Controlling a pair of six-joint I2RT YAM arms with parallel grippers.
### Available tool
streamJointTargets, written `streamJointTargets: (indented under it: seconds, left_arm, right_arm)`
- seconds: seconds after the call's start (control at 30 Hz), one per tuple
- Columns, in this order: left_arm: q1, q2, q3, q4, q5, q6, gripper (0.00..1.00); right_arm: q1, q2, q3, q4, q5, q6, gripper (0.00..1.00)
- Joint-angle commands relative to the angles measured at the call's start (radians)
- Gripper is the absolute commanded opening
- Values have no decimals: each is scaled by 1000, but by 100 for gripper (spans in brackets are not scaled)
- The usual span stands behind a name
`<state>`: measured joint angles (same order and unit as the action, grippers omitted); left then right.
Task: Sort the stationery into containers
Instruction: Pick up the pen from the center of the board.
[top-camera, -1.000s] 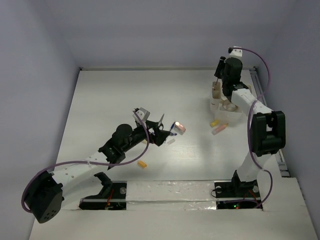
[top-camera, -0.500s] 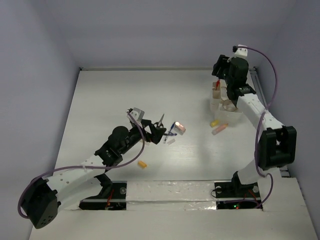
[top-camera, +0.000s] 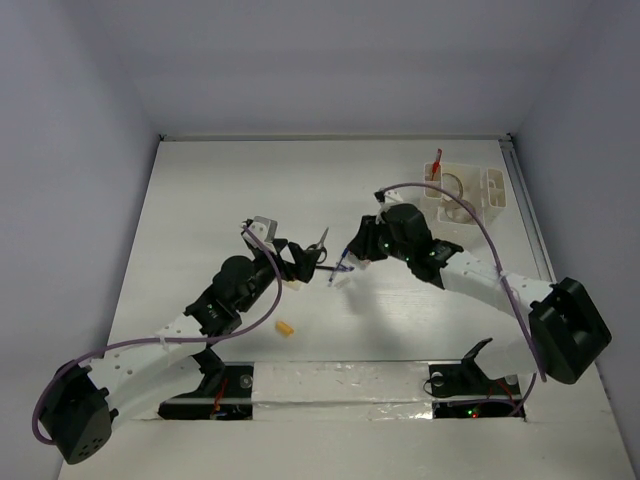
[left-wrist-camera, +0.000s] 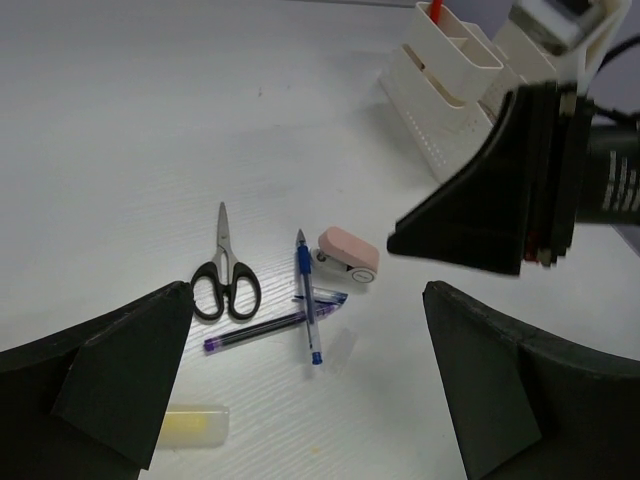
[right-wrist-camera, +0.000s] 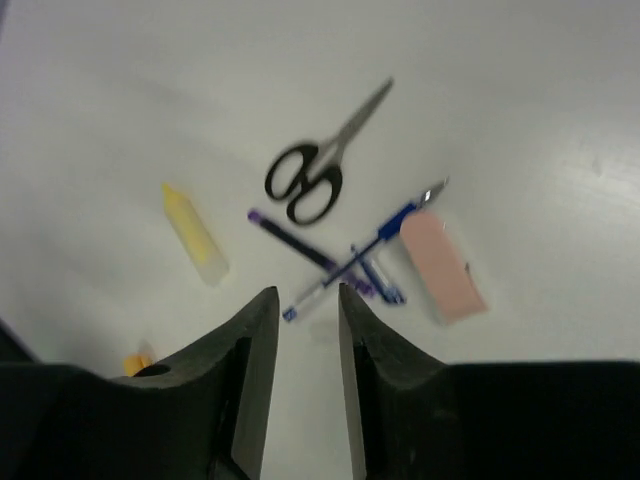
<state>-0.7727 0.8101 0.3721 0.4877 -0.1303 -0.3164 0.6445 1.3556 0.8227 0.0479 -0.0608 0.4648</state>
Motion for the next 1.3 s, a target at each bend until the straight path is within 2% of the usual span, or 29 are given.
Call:
streamJointTargets:
  seconds: [0.0,0.1,0.23,0.57,0.97,1.27]
  left_arm:
    - [-4,-12,4,-3,-61,-7,99]
    - [-4,-19,2,-5,-69,-10,99]
    - [-4,-15,2,-4,-66,-9,99]
    - [-4,-20,1,-6,-55,-12,99]
    - [-4,-20,4,-5,-37,-15,99]
    - [-4,-22,2,-3,-32,-16,99]
  right_arm:
    - [64,-33,-37,-5,19,121,47]
    - [104,6,-50,-37,55,147,58]
    - [138,63,-36,-25,101,156,59]
    - [161,224,96,-71,229,141,41]
    - [179,339,191,-138,279,144,42]
    - [188,379,194,-154,297,155,37]
